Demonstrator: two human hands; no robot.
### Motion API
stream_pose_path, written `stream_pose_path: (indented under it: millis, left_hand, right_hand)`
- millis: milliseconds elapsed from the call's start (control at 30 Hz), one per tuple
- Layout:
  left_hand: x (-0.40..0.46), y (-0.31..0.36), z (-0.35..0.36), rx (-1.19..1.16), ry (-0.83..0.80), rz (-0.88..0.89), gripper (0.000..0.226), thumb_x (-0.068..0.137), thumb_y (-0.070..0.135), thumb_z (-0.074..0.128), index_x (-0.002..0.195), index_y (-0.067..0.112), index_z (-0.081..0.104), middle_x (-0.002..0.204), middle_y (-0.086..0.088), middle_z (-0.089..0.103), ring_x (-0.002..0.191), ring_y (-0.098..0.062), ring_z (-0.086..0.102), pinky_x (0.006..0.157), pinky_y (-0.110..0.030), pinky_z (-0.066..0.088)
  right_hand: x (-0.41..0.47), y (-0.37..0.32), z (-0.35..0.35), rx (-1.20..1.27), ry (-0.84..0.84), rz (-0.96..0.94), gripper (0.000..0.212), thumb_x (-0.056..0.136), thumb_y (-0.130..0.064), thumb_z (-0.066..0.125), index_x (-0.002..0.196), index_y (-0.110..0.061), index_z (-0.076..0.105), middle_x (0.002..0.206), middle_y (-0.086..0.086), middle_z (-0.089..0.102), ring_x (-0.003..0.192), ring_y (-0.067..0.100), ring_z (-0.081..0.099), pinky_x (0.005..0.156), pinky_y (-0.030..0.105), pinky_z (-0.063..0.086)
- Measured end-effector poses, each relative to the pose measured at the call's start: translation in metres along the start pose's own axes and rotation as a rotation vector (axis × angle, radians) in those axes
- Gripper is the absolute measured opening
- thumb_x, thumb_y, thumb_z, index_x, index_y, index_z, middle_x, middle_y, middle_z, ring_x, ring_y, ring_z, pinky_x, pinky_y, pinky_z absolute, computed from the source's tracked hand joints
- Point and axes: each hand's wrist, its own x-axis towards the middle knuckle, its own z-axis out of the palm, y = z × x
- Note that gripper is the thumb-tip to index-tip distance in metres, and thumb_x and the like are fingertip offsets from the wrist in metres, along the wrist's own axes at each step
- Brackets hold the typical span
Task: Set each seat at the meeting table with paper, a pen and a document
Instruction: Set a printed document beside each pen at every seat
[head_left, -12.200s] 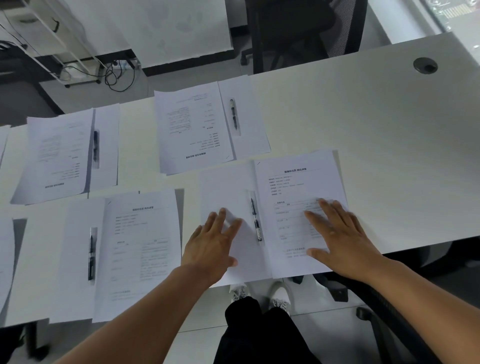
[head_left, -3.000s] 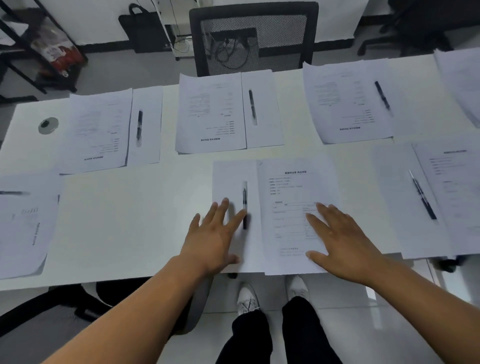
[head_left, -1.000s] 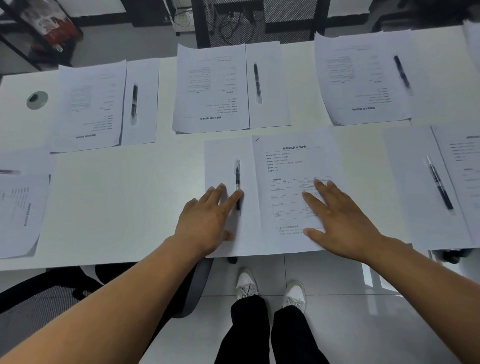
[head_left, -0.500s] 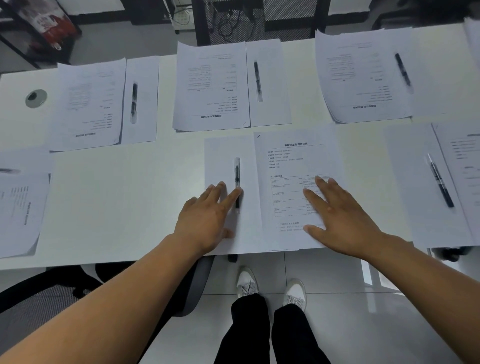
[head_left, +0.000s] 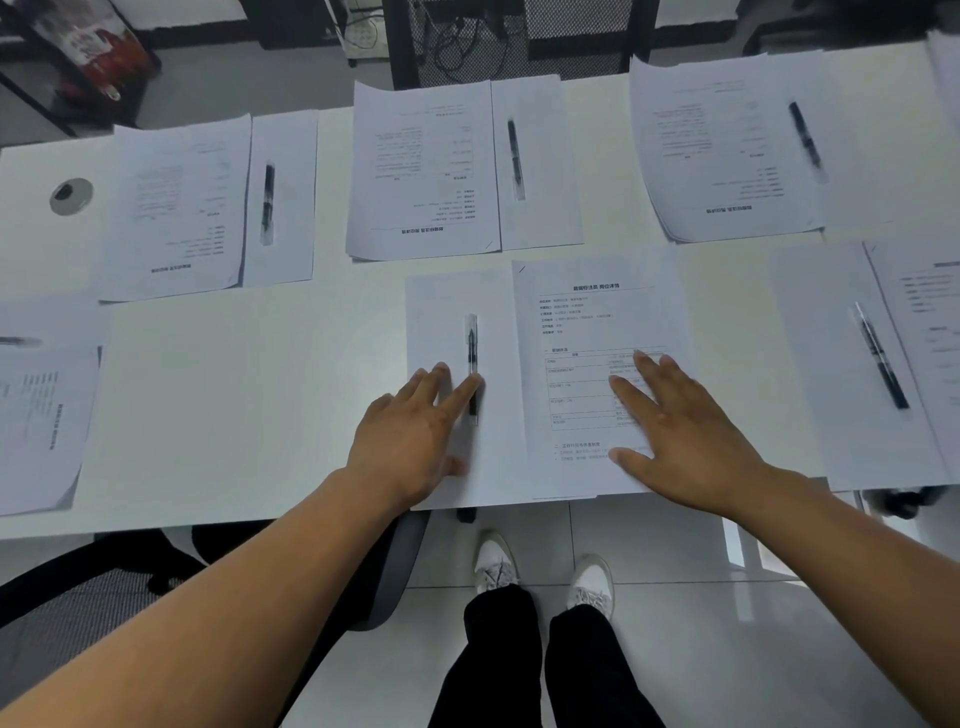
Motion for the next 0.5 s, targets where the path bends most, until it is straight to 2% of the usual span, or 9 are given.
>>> stream_pose_path:
  millis: [300, 500]
  left_hand:
    - [-0.0009, -0.0008, -0.0012, -0.002, -0.018, -0.011, 0.109, 0.092, 0.054, 0.080, 0.172, 0.037, 0.009, 0.167, 0.000, 0.025, 0.152, -0.025, 0.039, 0.112, -0.043, 0.045]
    - [0.0003, -0.0014, 0.0001, 0.008, -0.021, -0.003, 0.112, 0.085, 0.052, 0.086, 0.169, 0.038, 0.014, 0.164, -0.001, 0.030, 0.153, -0.027, 0.039, 0.107, -0.044, 0.048]
  right_hand:
    - [-0.0012, -0.0004, -0.0002, 0.000, 0.001, -0.002, 0.091, 0.103, -0.064, 0.049, 0.172, -0.029, 0.000, 0.179, 0.004, -0.017, 0.166, 0.028, -0.015, 0.135, 0.048, 0.004]
    - [-0.0007, 0.0012, 0.0012, 0.001, 0.011, -0.007, 0.092, 0.103, -0.065, 0.049, 0.172, -0.029, 0.001, 0.179, 0.004, -0.018, 0.166, 0.029, -0.013, 0.136, 0.048, 0.005]
